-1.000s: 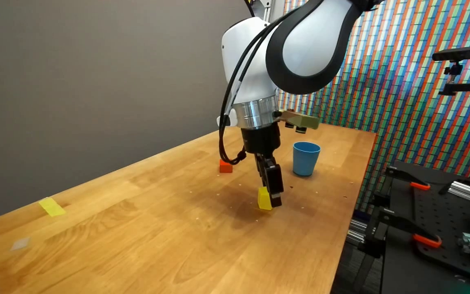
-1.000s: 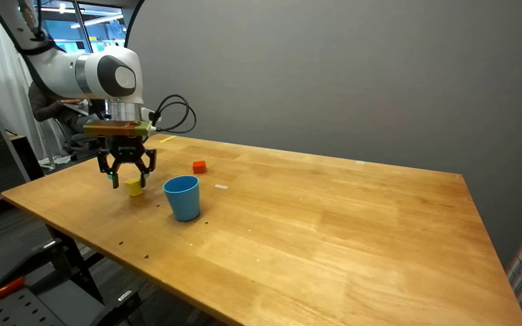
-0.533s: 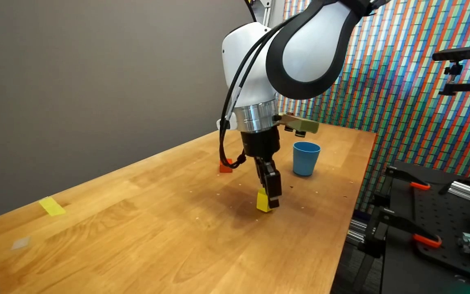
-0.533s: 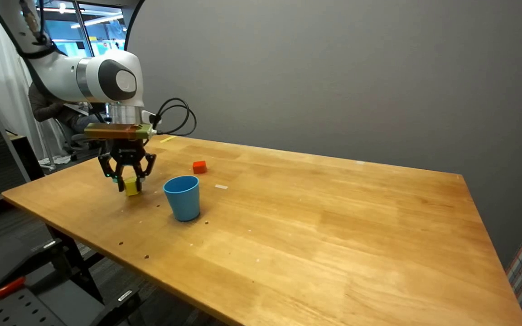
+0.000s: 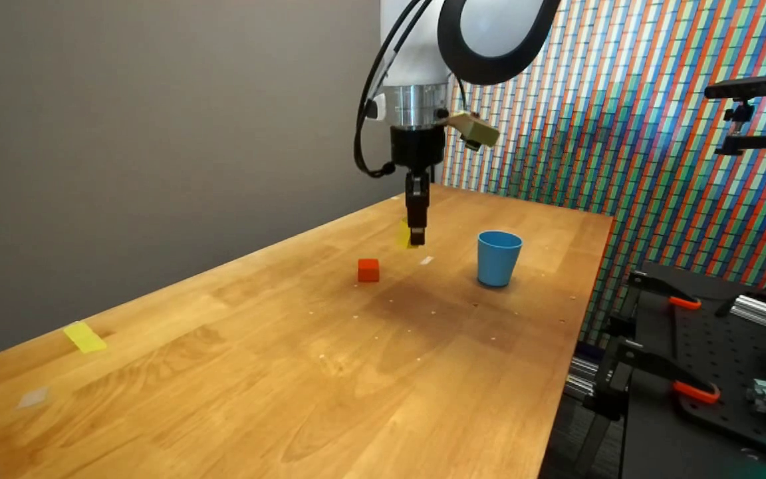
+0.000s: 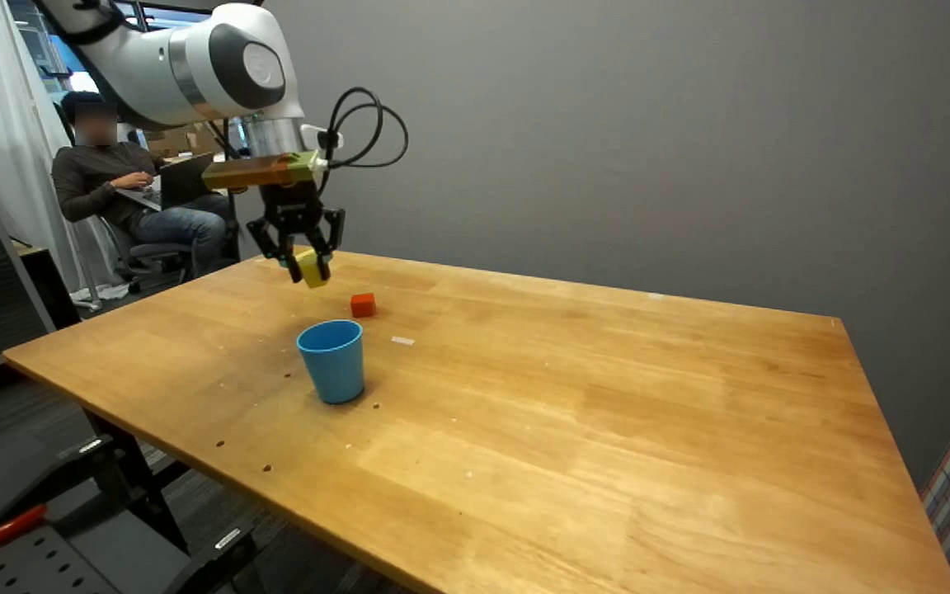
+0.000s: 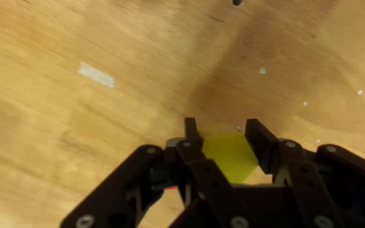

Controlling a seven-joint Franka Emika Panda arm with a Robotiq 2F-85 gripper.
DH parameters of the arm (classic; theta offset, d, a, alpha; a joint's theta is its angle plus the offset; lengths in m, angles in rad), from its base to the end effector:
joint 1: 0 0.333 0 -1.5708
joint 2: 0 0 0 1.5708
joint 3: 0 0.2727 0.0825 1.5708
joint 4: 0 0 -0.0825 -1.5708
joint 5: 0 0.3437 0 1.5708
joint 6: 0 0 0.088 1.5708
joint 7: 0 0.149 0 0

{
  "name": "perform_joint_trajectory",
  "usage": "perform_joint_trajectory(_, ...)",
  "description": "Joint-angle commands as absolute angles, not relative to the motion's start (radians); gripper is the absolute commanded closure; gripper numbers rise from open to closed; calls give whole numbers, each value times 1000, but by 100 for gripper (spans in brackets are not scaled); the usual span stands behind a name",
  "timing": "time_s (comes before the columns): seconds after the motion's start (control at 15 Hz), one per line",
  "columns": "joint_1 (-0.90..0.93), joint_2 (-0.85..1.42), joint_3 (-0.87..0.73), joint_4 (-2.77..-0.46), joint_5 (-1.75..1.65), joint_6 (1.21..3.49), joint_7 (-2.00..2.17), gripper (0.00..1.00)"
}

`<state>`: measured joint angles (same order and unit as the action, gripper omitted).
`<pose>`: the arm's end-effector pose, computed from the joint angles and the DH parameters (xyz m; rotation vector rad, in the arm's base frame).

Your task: Take the yellow block and put it in the cup

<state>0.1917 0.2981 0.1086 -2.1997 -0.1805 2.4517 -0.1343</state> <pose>0.4907 0.1490 0.1922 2.9337 0.8632 -0.0542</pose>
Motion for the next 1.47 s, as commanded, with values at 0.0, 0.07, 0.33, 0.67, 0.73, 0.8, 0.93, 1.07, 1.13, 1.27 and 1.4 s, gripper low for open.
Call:
perform_joint_trajectory(0.0,157,144,45,-2277,-240,2433,-9,77)
perform_joint_trajectory(0.07,144,119,30,-2285,-246,2410,23,77)
perform_joint_trajectory(0.33,92,64,7,-2297,-217,2214,97,77)
perform_joint_trajectory(0.67,44,62,4,-2293,-164,2097,102,77)
perform_joint_trajectory(0.73,40,70,5,-2292,-161,2098,105,78)
perform_joint_trajectory(0.8,36,78,5,-2290,-147,2092,94,78)
perform_joint_trajectory(0.93,28,101,3,-2283,-127,2087,87,78)
perform_joint_trajectory(1.07,21,123,1,-2277,-105,2088,77,78)
perform_joint_trajectory(1.13,17,135,0,-2272,-92,2088,72,78)
perform_joint_trajectory(1.27,11,158,0,-2269,-75,2093,66,78)
perform_joint_trajectory(1.4,8,184,2,-2263,-59,2089,58,78)
